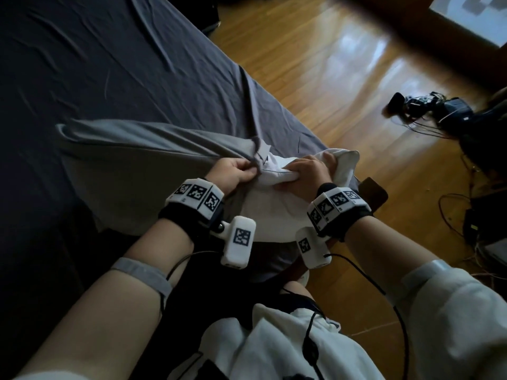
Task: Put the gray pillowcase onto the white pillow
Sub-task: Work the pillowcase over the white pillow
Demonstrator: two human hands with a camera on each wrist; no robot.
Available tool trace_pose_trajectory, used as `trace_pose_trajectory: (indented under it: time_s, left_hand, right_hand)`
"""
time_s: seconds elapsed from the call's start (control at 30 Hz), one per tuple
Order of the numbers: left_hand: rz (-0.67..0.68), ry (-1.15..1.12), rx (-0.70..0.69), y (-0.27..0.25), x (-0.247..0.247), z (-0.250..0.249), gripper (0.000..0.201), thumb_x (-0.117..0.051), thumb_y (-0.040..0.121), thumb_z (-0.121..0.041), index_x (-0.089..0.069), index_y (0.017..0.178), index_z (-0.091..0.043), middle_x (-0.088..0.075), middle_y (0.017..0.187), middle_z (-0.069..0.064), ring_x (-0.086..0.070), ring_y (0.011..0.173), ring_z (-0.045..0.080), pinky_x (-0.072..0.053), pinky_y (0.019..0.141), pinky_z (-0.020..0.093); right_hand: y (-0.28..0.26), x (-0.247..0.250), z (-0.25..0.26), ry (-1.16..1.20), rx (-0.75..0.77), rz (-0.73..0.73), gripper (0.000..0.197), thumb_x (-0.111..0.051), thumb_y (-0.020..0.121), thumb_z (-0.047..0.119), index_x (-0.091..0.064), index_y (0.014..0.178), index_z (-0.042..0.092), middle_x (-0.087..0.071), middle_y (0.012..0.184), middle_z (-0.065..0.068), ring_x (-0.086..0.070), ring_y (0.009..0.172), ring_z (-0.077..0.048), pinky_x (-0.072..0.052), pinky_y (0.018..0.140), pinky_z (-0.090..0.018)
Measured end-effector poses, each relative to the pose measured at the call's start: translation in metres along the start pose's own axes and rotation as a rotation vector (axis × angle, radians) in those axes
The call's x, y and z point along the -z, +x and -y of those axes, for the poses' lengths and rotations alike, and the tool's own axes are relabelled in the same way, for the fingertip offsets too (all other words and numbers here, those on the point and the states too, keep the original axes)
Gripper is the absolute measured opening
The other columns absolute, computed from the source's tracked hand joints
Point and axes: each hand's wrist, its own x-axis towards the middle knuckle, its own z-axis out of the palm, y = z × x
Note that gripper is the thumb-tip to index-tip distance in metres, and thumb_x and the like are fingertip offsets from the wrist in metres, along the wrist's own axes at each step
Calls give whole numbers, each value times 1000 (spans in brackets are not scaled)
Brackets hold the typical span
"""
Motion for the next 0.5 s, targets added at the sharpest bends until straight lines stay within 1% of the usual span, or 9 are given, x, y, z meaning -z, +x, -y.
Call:
trace_pose_trajectory:
  time_s: [0.1, 0.17, 0.2, 0.27, 0.3, 0.33, 0.37, 0.43, 0.5]
  left_hand:
    - [-91, -258, -93, 3, -2, -19, 28, -38, 91, 8, -57, 78, -10, -65, 50, -8, -60, 48, 0, -50, 59, 13]
    - [-192, -444, -191, 7, -3, -45, 36, -36, 91, 8, -59, 70, -10, -63, 48, -7, -60, 49, 4, -48, 66, 19]
    - [-253, -532, -245, 13, 4, -60, 43, -37, 90, 8, -63, 63, -11, -62, 47, -7, -60, 50, 6, -47, 70, 23]
    - [-267, -639, -371, 19, 23, -82, 48, -40, 88, 6, -65, 51, -12, -59, 46, -4, -57, 53, 14, -44, 73, 28]
    - [-222, -644, -456, 21, 34, -95, 36, -45, 85, 3, -63, 56, -11, -56, 45, -1, -53, 55, 18, -43, 72, 30]
    - [-152, -627, -530, 21, 44, -104, 14, -52, 80, -3, -57, 67, -3, -54, 46, 0, -52, 56, 20, -44, 70, 30]
    - [-33, -614, -569, 19, 52, -114, 18, -58, 75, -11, -50, 80, 4, -56, 51, 2, -56, 59, 20, -48, 71, 30]
    - [176, -525, -634, 18, 66, -125, 55, -66, 72, -23, -40, 100, 16, -62, 66, 11, -62, 70, 24, -50, 78, 35]
    - [199, -544, -767, 14, 74, -128, 47, -72, 71, -21, -47, 92, 13, -60, 76, 22, -61, 78, 30, -47, 81, 41]
  right_hand:
    - [16, 3, 16, 63, -92, -70, 45, -68, 62, 51, -74, 84, 12, -71, 89, -13, -59, 94, -29, -35, 81, -29]
    - [32, 12, 35, 107, -127, -148, 50, -56, 58, 54, -74, 83, 15, -71, 87, -13, -60, 91, -27, -36, 84, -34]
    - [41, 18, 47, 161, -109, -197, 51, -54, 56, 53, -74, 82, 14, -71, 84, -14, -60, 86, -26, -36, 83, -34]
    - [56, 26, 71, 317, -19, -284, 52, -56, 55, 53, -74, 75, 9, -63, 66, -15, -53, 71, -18, -35, 70, -30]
    - [64, 33, 83, 364, 37, -323, 54, -56, 55, 55, -72, 70, 6, -55, 58, -12, -48, 66, -15, -33, 66, -28]
    - [69, 37, 92, 388, 85, -349, 56, -54, 56, 56, -70, 65, 4, -50, 55, -10, -46, 64, -14, -33, 63, -28]
    - [77, 44, 102, 405, 126, -371, 57, -52, 57, 56, -69, 64, 3, -51, 55, -11, -47, 63, -15, -35, 62, -29]
    - [88, 55, 116, 438, 202, -419, 55, -54, 59, 54, -71, 66, 2, -64, 65, -14, -55, 70, -22, -43, 71, -34]
    - [99, 61, 123, 461, 329, -508, 47, -58, 61, 48, -72, 66, 4, -69, 71, -11, -58, 74, -20, -44, 75, -34]
